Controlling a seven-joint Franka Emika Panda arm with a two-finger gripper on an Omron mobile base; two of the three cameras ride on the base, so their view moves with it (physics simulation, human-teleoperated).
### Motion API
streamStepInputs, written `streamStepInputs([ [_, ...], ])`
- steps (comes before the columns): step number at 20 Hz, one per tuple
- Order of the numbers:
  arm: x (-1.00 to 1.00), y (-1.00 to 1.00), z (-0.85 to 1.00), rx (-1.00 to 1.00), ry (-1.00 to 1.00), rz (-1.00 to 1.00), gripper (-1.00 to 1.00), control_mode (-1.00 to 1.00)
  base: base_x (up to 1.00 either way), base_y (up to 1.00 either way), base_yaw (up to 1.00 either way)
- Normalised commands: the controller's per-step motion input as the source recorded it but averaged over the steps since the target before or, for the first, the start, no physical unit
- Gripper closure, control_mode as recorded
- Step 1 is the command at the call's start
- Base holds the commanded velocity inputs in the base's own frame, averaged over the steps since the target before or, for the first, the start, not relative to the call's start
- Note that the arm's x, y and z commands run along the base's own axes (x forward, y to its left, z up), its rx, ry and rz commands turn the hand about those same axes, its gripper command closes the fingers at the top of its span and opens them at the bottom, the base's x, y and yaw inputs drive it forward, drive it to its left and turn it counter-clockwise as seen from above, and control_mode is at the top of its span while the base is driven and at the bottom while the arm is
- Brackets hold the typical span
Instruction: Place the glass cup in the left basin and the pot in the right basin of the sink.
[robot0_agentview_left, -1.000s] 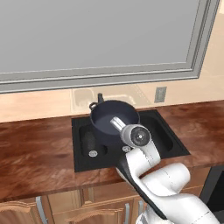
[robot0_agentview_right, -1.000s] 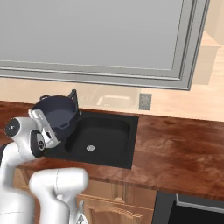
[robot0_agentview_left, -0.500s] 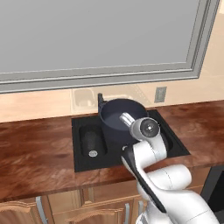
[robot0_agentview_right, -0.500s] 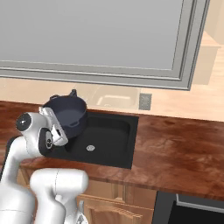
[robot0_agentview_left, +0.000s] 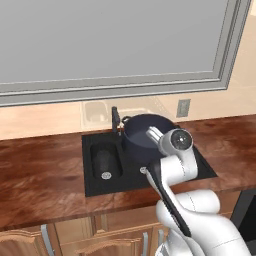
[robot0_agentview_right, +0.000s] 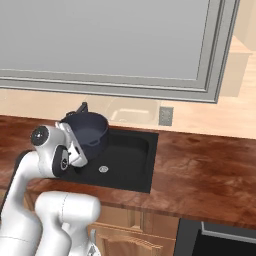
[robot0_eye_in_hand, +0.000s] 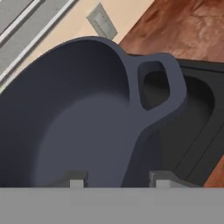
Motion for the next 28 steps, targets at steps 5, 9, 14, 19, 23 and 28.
streamStepInputs([
  [5, 0.00, -0.20, -0.26, 0.00, 0.00, 0.00, 1.00, -1.00, 0.00, 0.00, 0.00],
  [9, 0.00, -0.13, -0.21, 0.00, 0.00, 0.00, 1.00, -1.00, 0.00, 0.00, 0.00],
  [14, 0.00, -0.08, -0.20, -0.02, 0.00, 0.00, 1.00, -1.00, 0.00, 0.00, 0.00],
  [19, 0.00, -0.03, -0.23, -0.08, -0.02, 0.00, 1.00, -1.00, 0.00, 0.00, 0.00],
  [23, 0.00, -0.15, -0.28, -0.10, -0.04, 0.00, 1.00, -1.00, 0.00, 0.00, 0.00],
  [28, 0.00, -0.31, -0.35, -0.06, -0.05, 0.00, 1.00, -1.00, 0.00, 0.00, 0.00],
])
